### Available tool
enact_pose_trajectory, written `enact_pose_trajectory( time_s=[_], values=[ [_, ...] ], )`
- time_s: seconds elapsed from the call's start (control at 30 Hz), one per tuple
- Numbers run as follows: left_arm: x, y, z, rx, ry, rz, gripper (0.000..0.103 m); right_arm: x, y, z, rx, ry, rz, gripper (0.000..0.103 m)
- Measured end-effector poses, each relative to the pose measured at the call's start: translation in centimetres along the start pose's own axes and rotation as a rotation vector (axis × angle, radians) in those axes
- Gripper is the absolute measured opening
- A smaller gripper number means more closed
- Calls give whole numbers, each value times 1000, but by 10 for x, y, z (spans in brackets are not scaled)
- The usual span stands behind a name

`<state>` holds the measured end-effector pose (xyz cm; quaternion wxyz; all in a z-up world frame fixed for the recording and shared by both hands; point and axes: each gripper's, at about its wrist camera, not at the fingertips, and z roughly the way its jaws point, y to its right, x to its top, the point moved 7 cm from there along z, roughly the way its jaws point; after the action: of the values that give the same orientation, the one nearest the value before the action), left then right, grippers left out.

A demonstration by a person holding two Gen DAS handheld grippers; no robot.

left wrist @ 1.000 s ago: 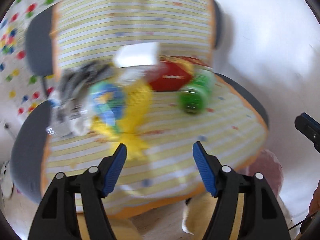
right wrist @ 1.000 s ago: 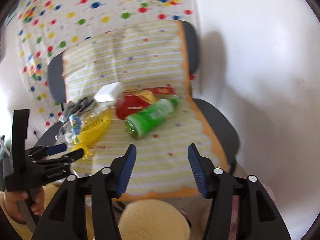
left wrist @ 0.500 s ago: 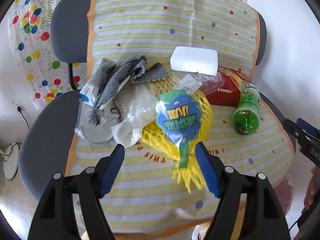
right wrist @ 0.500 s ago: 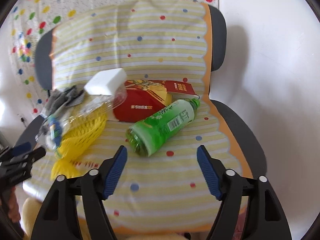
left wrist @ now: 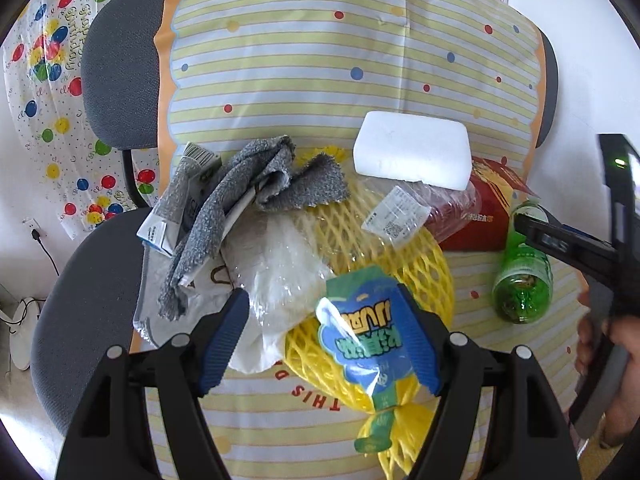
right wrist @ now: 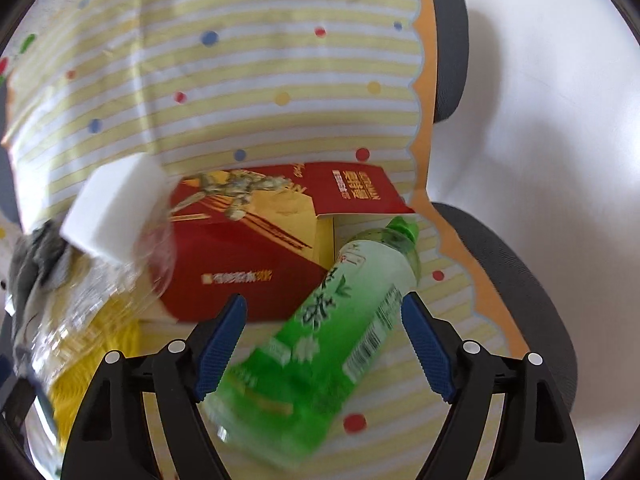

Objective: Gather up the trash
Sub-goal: 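Grasp the green tea bottle with the right gripper while the left gripper approaches the sponge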

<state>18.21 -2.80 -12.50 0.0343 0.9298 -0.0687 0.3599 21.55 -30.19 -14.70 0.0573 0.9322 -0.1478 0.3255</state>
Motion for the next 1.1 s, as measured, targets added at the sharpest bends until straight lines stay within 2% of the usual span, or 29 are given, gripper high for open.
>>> enact_pose_trajectory(
  time_s=[0.1, 0.33, 0.4, 0.5, 0.57, 0.73, 0.77, 0.8, 1.1],
  values=[
    [-3, -2, 1, -3, -8, -3, 71, -5, 8, 10, -34, -38, 15, 80],
    [-12, -9, -5, -5, -16, -19, 71, -31, 46, 7, 1, -114, 53, 78],
    [-16, -10, -8, -4, -19, -19, 71, -42, 57, 4, 0, -129, 38, 68],
    [-22, -11, -13, -17, -31, -25, 71, -49, 62, -2, -31, -101, -35, 65],
    [-26, -13, -14, -28, -42, -39, 71, -52, 57, -2, -2, -102, -92, 65],
    [-36, -23, -21, -24, -53, -64, 72, -55, 47, 5, -10, -106, -132, 67],
    [-38, -25, -22, -22, -54, -65, 73, -56, 46, 2, -18, -93, -128, 63],
    [-41, -27, -23, -20, -56, -65, 73, -57, 46, -2, -14, -77, -115, 63],
    [-68, -32, -26, -54, -98, -95, 73, -77, 32, -75, 169, 33, -88, 62]
  ],
)
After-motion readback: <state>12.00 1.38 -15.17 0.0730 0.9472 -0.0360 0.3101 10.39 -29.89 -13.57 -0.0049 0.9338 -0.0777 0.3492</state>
